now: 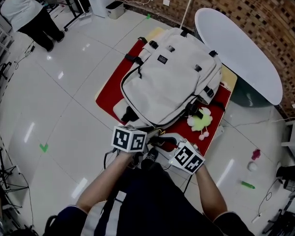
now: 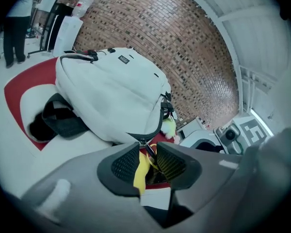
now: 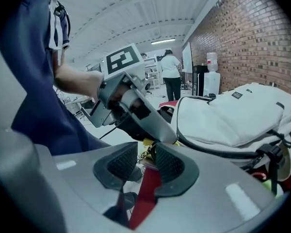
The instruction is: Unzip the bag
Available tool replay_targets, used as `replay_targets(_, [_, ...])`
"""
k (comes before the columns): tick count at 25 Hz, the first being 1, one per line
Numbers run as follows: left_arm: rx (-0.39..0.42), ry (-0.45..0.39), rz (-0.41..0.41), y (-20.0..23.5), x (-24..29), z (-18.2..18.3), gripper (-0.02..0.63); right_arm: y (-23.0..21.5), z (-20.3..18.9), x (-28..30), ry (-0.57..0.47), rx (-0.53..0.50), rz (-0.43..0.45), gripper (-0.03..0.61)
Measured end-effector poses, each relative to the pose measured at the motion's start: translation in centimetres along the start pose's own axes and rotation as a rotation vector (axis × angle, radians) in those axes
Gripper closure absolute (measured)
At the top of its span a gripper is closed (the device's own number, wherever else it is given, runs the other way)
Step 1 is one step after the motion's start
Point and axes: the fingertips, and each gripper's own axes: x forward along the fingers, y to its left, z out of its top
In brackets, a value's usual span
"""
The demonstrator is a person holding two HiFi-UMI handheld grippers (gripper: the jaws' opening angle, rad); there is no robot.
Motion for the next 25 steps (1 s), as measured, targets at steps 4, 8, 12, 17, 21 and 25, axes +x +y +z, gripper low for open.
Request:
replay_targets(4, [-0.075,-0.002,-0.027,0.0,0.3,-0.5,0.500,0.0,-0.7,-0.1,0.018,-0.022,0.003,0.460])
replay_targets(8, [-0.131,0.017,-0.091,-0.3,1.1,-0.8,0.520,0.1,-1.1,-0.1,0.040,-0.065,-0.007,0.460])
replay_targets(12, [-0.116,0.048,-0.114,-0.6,1.4,-0.9,0.578,0.1,-1.0,-0.9,0.046,-0.094,-0.002,0.474])
replay_targets(17, [-0.018,0.075,-0.087,-0.6,0.7,-0.4,0.589,-3.3,-0.5,-2.8,0.052,-0.125,-0.084,0.469])
replay_targets(21, [0.050,0.119,-0.067,-0.6,0.3,-0.1,0.594,-5.1,0.7,-2.4,0.098,-0.225,-0.088,0.423])
replay_targets(25, [0.039,0.133,-0.086,-0.4,0.0,-0.1,0.596,-4.1,1.7,-3.8,0.083,-0.220,0.042,0.434])
